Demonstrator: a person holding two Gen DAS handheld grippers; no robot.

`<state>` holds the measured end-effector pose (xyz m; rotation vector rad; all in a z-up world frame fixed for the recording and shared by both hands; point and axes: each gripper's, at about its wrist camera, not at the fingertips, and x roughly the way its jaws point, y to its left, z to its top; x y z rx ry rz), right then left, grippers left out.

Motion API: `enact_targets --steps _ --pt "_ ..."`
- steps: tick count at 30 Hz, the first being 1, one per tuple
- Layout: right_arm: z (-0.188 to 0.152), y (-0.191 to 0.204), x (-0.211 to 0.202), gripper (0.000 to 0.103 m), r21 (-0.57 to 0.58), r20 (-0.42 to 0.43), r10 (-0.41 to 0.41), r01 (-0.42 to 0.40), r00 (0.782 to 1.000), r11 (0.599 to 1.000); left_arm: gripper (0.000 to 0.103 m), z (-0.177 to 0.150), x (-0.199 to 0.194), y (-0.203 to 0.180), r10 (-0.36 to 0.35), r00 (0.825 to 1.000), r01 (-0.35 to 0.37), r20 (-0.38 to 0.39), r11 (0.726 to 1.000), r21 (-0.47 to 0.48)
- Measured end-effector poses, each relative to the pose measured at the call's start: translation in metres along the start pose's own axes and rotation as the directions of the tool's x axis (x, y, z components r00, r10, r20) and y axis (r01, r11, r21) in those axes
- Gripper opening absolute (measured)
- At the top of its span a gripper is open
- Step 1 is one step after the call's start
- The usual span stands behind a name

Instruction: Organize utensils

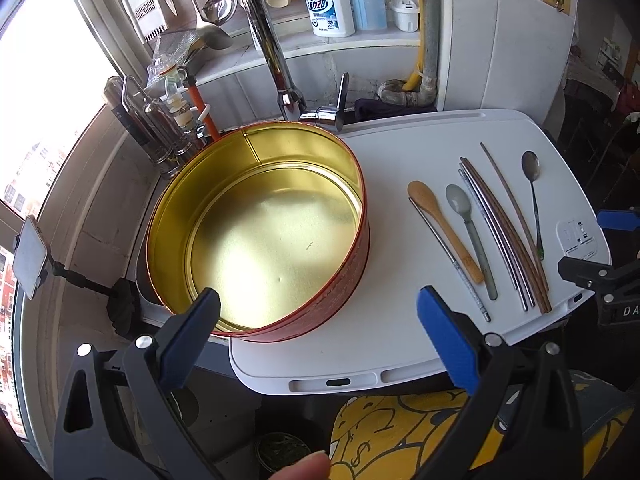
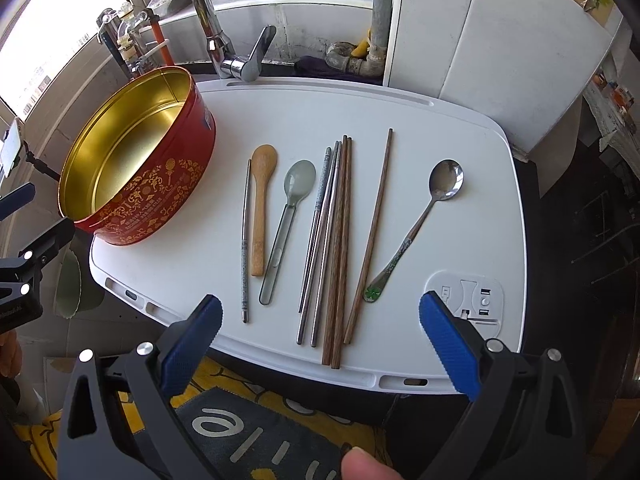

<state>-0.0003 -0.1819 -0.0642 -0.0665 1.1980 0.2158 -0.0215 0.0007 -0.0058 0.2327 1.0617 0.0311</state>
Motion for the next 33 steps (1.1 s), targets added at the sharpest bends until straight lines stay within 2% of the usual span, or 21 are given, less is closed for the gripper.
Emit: enact_targets --steps 13,33 --pt "0.0021 -0.0059 0.0018 0.099 0.063 -0.013 -0.028 0.029 1.0 0.998 0.096 -0.0056 -0.0027 0.0019 -0.047 0.998 0.047 0.038 0.999 0.001" --pt "0.0019 -0.006 0.0048 0.099 0.058 -0.03 -0.039 0.041 0.999 0.997 0.096 -0.0044 0.0025 0.006 -0.054 0.998 0.055 0.03 0.998 -0.013"
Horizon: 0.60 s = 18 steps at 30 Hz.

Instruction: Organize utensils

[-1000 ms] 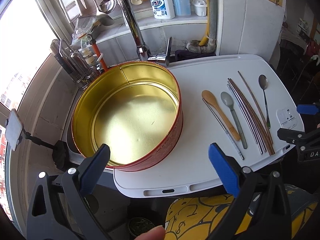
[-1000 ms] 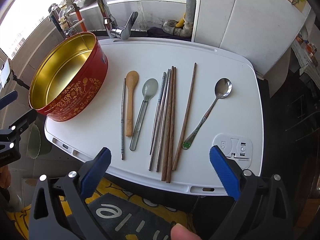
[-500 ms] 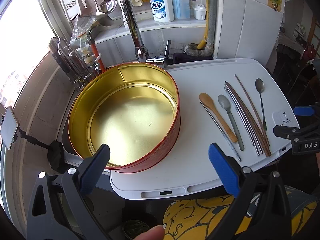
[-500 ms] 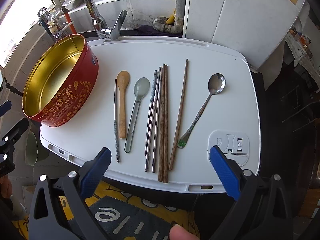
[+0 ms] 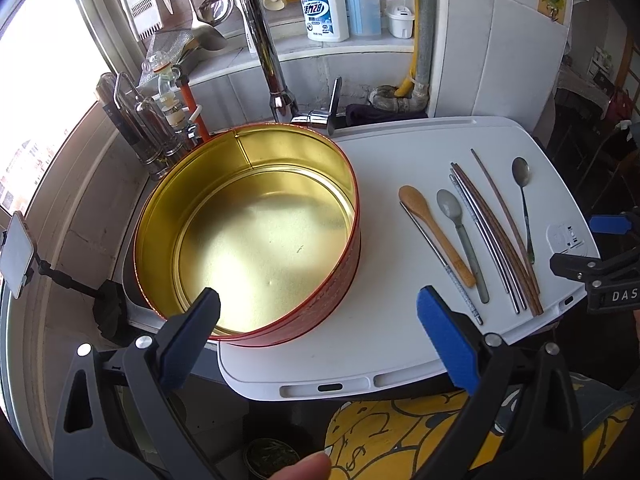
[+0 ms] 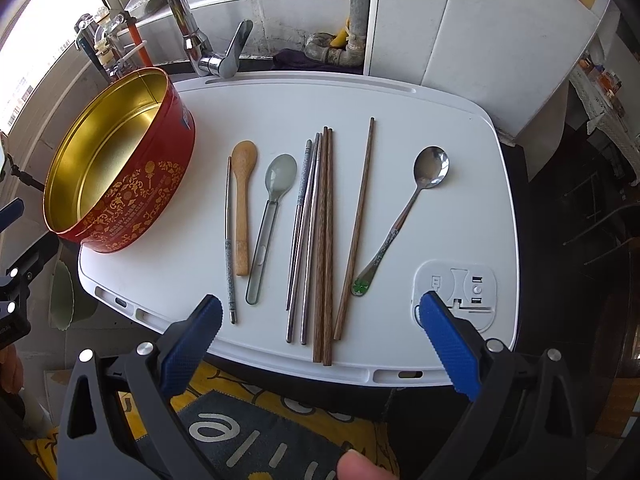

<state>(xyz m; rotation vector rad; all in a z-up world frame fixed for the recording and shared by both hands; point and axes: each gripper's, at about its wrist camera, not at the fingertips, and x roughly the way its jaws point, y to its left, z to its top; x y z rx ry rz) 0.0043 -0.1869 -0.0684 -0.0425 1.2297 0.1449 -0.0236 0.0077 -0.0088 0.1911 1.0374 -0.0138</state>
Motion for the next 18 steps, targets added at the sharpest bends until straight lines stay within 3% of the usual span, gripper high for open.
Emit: enact_targets --steps 18 --pt "0.0017 0.0088 -0.0097 0.099 -0.028 0.021 -0.011 0.012 1.0 1.0 0.096 -0.0038 -0.0035 -0.0012 0.01 1.0 -0.011 0.01 1.0 0.005"
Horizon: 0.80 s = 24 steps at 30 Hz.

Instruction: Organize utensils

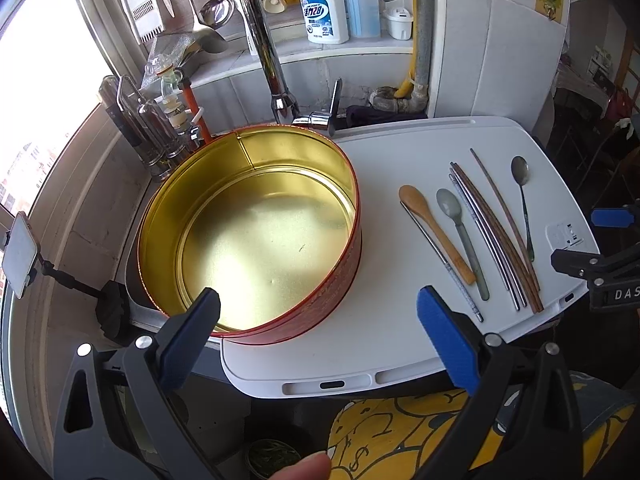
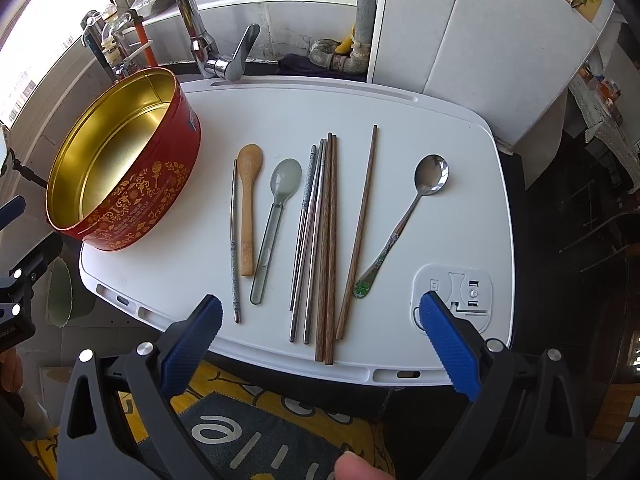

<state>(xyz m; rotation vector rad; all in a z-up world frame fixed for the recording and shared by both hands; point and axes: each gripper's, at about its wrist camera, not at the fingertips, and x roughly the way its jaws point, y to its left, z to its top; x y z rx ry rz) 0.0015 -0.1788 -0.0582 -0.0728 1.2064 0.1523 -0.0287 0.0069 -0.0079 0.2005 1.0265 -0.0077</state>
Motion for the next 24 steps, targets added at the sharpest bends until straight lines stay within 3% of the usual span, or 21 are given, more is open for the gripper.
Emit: enact_targets --steps 12,24 --pt "0.017 0.048 -0.012 0.099 -0.085 0.04 -0.027 0.031 0.999 0.996 0.096 -0.007 0.002 0.037 0.001 1.0 0.0 0.023 0.999 -0.038" --pt "0.029 0.093 -0.003 0.099 -0.06 0.02 -0.091 0.092 0.996 0.994 0.096 -0.008 0.014 0.079 -0.058 0.997 0.058 0.046 0.998 -0.011"
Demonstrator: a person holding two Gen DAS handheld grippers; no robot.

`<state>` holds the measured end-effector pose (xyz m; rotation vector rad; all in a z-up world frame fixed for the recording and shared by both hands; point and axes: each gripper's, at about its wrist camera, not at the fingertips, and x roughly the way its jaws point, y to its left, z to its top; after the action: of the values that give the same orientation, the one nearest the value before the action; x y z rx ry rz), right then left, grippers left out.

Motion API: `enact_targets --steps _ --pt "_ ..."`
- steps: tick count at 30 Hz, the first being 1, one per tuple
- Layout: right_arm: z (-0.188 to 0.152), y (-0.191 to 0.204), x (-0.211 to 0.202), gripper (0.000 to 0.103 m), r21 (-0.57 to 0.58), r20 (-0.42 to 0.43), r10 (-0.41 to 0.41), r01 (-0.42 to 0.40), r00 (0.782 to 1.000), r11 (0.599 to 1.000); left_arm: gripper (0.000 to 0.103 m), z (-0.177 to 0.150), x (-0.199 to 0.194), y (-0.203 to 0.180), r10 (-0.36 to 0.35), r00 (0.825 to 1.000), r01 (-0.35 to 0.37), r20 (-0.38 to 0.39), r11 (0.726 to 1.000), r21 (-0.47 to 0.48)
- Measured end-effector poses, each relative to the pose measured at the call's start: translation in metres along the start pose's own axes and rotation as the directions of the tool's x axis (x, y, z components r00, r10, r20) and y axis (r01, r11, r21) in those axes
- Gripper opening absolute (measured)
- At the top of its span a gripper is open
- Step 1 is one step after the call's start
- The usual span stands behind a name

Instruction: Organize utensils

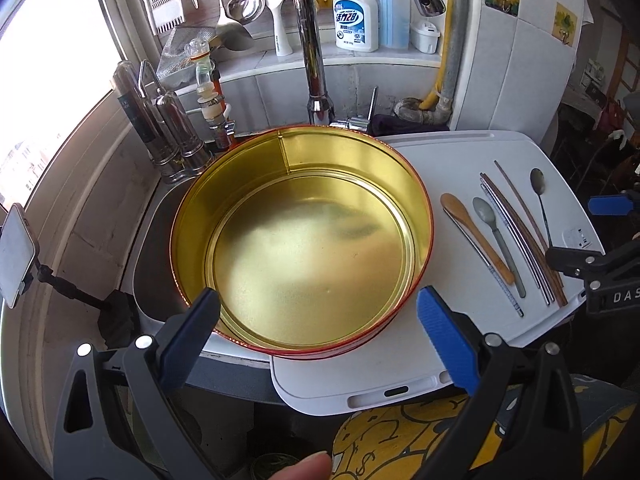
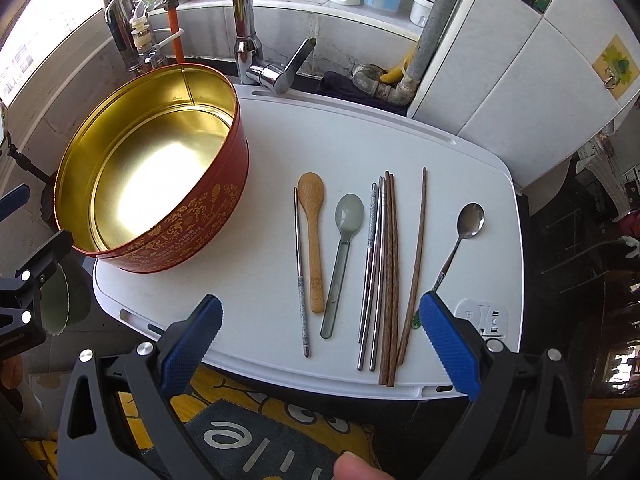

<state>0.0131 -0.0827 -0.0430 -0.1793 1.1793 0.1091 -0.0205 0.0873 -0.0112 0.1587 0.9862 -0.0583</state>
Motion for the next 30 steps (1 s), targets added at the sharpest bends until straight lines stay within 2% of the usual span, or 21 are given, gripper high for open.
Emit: enact_targets --steps 7,14,18,23,27,30 --pt "0.003 0.002 0.003 0.099 0.02 -0.014 -0.017 0.017 1.0 1.0 0.096 0.006 0.005 0.005 -0.014 1.0 0.014 0.0 1.0 0.022" --pt "0.007 -0.022 0.017 0.099 0.009 -0.009 0.031 -0.031 0.999 0.999 0.096 0.012 0.008 -0.016 0.013 1.0 -0.012 -0.026 1.0 0.01" --pt "0.004 -0.056 0.032 0.099 0.0 -0.019 0.056 -0.056 0.998 0.998 0.096 0.018 0.009 -0.046 -0.008 1.0 0.007 -0.026 1.0 -0.018" --pt "-0.008 -0.104 0.048 0.099 -0.023 -0.017 0.097 -0.097 0.995 0.995 0.096 0.025 0.023 -0.104 -0.135 0.99 0.134 -0.041 0.991 -0.026" --pt "-0.01 -0.13 0.071 0.099 -0.022 -0.036 0.131 -0.131 0.991 0.991 0.096 0.029 0.051 -0.142 -0.135 0.985 0.134 -0.106 0.991 -0.023" --pt "-0.008 -0.145 0.089 0.099 -0.005 -0.021 0.096 -0.097 0.995 0.995 0.096 0.029 0.079 -0.158 -0.11 0.982 0.107 -0.151 0.994 -0.026"
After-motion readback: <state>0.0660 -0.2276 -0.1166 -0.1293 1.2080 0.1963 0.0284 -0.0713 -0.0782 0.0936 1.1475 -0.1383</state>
